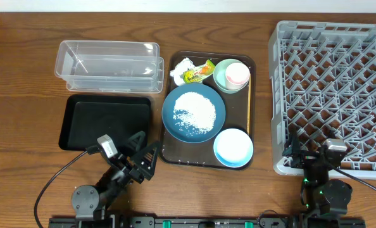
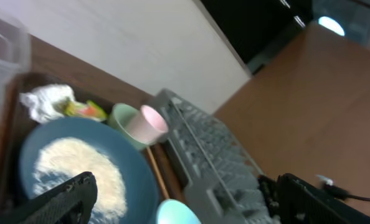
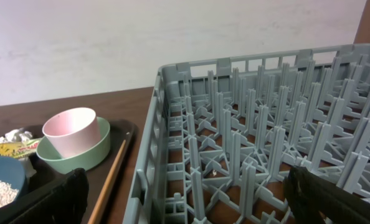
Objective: Sort waste into correct bins and load items into the dishwasher rack
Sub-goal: 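Move the left gripper over the tray to the blue rice plate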
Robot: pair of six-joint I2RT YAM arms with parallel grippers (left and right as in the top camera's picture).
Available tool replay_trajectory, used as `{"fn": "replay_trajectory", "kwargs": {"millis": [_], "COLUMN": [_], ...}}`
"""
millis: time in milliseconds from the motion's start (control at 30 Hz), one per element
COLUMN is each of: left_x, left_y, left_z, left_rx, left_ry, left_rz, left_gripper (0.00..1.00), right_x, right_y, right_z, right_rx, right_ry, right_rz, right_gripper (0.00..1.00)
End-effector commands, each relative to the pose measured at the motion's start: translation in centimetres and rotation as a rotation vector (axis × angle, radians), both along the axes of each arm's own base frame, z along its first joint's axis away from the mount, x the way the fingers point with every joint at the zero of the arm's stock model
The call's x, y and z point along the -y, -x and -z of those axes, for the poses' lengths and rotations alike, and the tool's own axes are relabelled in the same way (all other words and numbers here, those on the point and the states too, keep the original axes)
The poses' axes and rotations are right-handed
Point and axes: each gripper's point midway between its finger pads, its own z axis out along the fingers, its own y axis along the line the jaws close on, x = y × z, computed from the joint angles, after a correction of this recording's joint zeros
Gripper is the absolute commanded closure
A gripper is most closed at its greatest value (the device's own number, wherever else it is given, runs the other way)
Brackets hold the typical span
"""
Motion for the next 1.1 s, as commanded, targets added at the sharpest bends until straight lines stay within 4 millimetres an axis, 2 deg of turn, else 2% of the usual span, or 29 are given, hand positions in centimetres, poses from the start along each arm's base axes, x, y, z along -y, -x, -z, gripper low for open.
{"fn": "replay_trajectory", "kwargs": {"millis": [0, 233, 400, 467, 567, 700, 833, 933, 1067], "left_x": [0.4, -1.3, -1.3, -0.3, 1.8, 3.6, 4.8, 7.0, 10.4], "left_y": [1.0, -1.6, -4.2, -4.8, -6.1, -7.4, -7.9, -8.6, -9.5], "left_z": [-3.1, -3.6, -5.1, -5.5, -6.9, -5.2, -3.1, -2.9, -2.6], "left_rx": [0.004, -0.31, -0.535, -0.579, -0.487, -0.605, -0.715, -0.691, -0.623], "left_ry": [0.003, -0.247, -0.275, -0.242, -0.246, -0.365, -0.665, -0.806, -0.812], "left_rz": [0.033, -0.043, 0.014, 0.093, 0.243, 0.218, 0.094, 0.071, 0.125], "left_gripper": [0.06, 0.06, 0.06, 0.06, 0.06, 0.06, 0.06, 0.06, 0.06], "right_x": [-0.5, -0.5, -0.5, -0.5, -0.5, -0.5, -0.5, -0.5, -0.5], "right_y": [0.0, 0.0, 0.0, 0.0, 0.0, 0.0, 0.0, 0.0, 0.0], "right_z": [0.0, 0.0, 0.0, 0.0, 0.0, 0.0, 0.0, 0.0, 0.0], "right_rx": [-0.001, -0.001, -0.001, -0.001, -0.001, 0.0, 0.0, -0.001, -0.001], "right_ry": [0.011, 0.011, 0.011, 0.011, 0.011, 0.011, 0.011, 0.011, 0.011], "right_rz": [-0.018, -0.018, -0.018, -0.018, -0.018, -0.018, -0.018, -0.018, -0.018], "right_gripper": [0.01, 0.01, 0.02, 0.01, 0.01, 0.01, 0.01, 0.01, 0.01]}}
